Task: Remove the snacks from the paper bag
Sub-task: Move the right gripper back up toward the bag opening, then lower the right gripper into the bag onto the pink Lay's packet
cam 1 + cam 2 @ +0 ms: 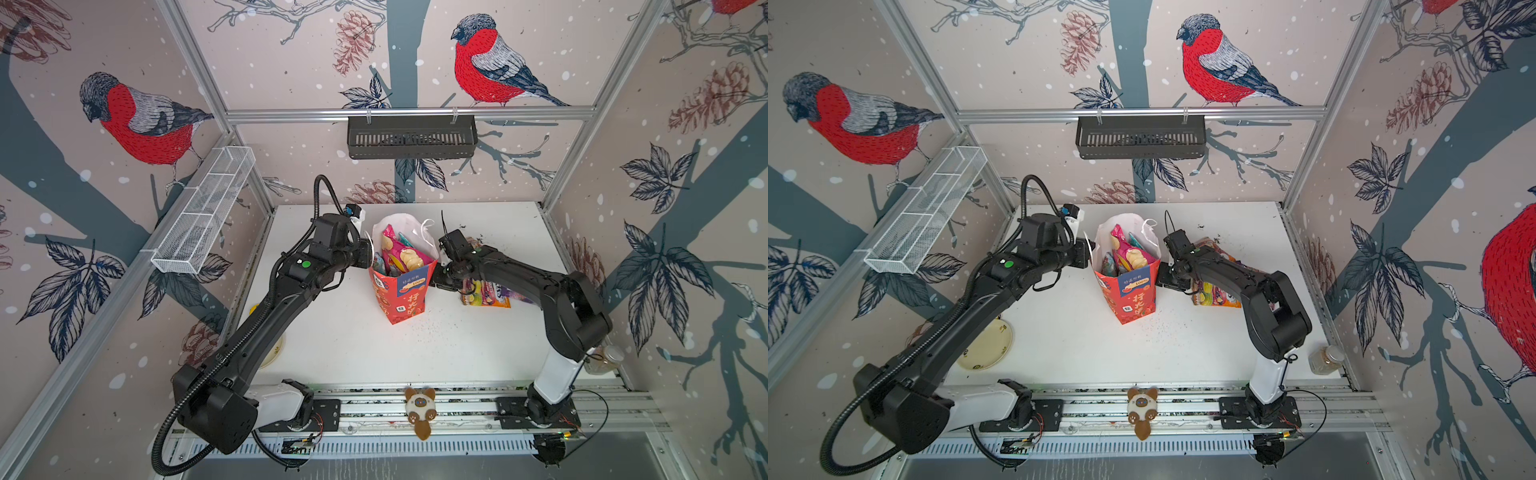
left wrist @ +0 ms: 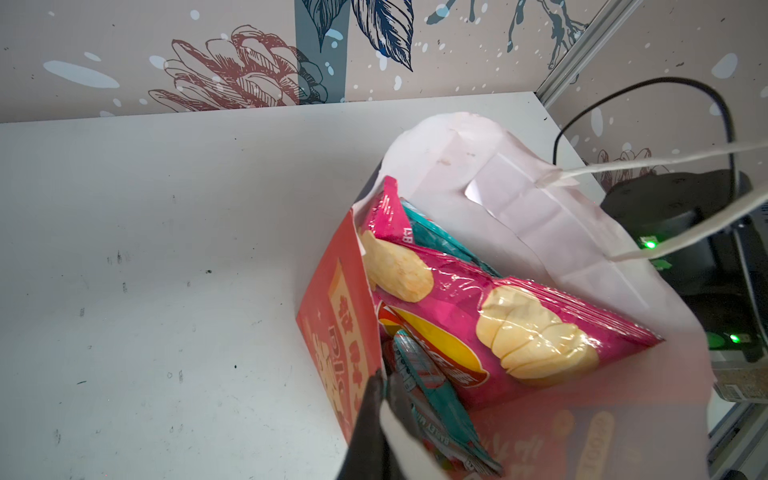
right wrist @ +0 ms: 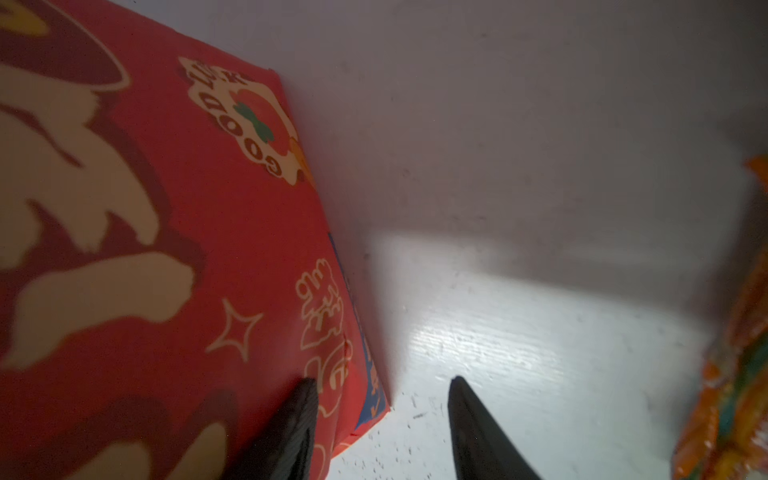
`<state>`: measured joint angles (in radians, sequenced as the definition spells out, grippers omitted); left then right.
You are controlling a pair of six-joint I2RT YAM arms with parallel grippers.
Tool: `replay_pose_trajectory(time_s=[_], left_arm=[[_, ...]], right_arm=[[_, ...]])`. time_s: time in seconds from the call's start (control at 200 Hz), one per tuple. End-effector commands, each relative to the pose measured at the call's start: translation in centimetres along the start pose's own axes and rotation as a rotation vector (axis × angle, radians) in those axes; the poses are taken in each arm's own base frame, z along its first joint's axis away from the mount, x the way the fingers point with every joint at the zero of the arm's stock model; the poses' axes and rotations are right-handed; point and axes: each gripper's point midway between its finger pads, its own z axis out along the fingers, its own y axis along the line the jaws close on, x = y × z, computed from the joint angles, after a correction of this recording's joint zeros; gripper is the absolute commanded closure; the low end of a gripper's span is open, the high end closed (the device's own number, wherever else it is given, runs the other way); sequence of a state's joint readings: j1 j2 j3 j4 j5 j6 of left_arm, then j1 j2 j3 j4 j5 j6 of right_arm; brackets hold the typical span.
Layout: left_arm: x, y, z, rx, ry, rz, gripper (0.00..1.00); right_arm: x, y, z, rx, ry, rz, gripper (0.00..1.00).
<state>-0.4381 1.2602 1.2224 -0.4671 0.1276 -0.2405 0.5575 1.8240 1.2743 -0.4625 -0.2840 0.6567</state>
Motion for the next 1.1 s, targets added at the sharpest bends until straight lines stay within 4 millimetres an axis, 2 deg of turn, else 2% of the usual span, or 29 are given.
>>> replay_pose_trajectory(time_s=[0.0, 0.1, 0.17, 0.275, 0.36, 0.445, 0.52, 0.545, 0.625, 0.73, 0.805, 0.876, 0.981, 1.091], left_arm=[[0.5, -0.2, -0.1, 0.017, 0.01, -0.04, 1.0], [1.5, -0.5, 0.3, 0.049, 0.02, -0.071, 1.0], [1.9, -0.3, 0.6, 0.043, 0.029, -0.077, 1.0], [1.3, -0.2, 0.4, 0.033, 0.011, -0.063, 1.0], [0.7, -0.3, 0.4, 0.029, 0.0, -0.05, 1.0], [0.4, 0.0, 0.2, 0.014, -0.009, -0.047, 1.0], [0.3, 0.2, 0.1, 0.0, -0.023, -0.052, 1.0], [0.2, 0.4, 0.0, -0.011, -0.03, -0.056, 1.0], [0.0, 0.9, -0.3, -0.038, -0.047, -0.063, 1.0], [-0.2, 1.4, -0.6, -0.068, -0.061, -0.063, 1.0], [-0.1, 1.5, -0.5, -0.076, -0.06, -0.067, 1.0], [-0.1, 1.4, -0.4, -0.071, -0.058, -0.071, 1.0], [-0.2, 1.3, -0.3, -0.063, -0.064, -0.074, 1.0], [-0.3, 1.1, -0.2, -0.055, -0.066, -0.071, 1.0]], right_arm=[[-0.9, 1.0, 0.3, -0.031, -0.006, -0.045, 0.47], [-1.6, 0.1, -0.4, -0.006, -0.024, -0.048, 0.47], [-2.8, -0.9, -2.0, 0.045, -0.067, -0.066, 0.47], [-5.7, -2.5, -6.8, 0.139, -0.184, -0.102, 0.47], [-8.3, -1.8, -12.1, 0.172, -0.321, -0.171, 0.48], [-10.1, 1.6, -17.8, 0.153, -0.485, -0.291, 0.49], [-10.5, 5.9, -22.1, 0.114, -0.624, -0.423, 0.49], [-10.2, 8.2, -23.6, 0.085, -0.675, -0.479, 0.49], [-9.3, 12.8, -26.9, 0.001, -0.778, -0.574, 0.5], [-8.2, 17.1, -30.2, -0.083, -0.853, -0.631, 0.52], [-6.0, 20.9, -30.7, -0.175, -0.844, -0.74, 0.53], [-4.6, 23.0, -29.8, -0.22, -0.781, -0.787, 0.56], [-2.8, 25.1, -26.3, -0.236, -0.637, -0.842, 0.57], [-2.4, 25.0, -22.0, -0.162, -0.514, -0.824, 0.57]])
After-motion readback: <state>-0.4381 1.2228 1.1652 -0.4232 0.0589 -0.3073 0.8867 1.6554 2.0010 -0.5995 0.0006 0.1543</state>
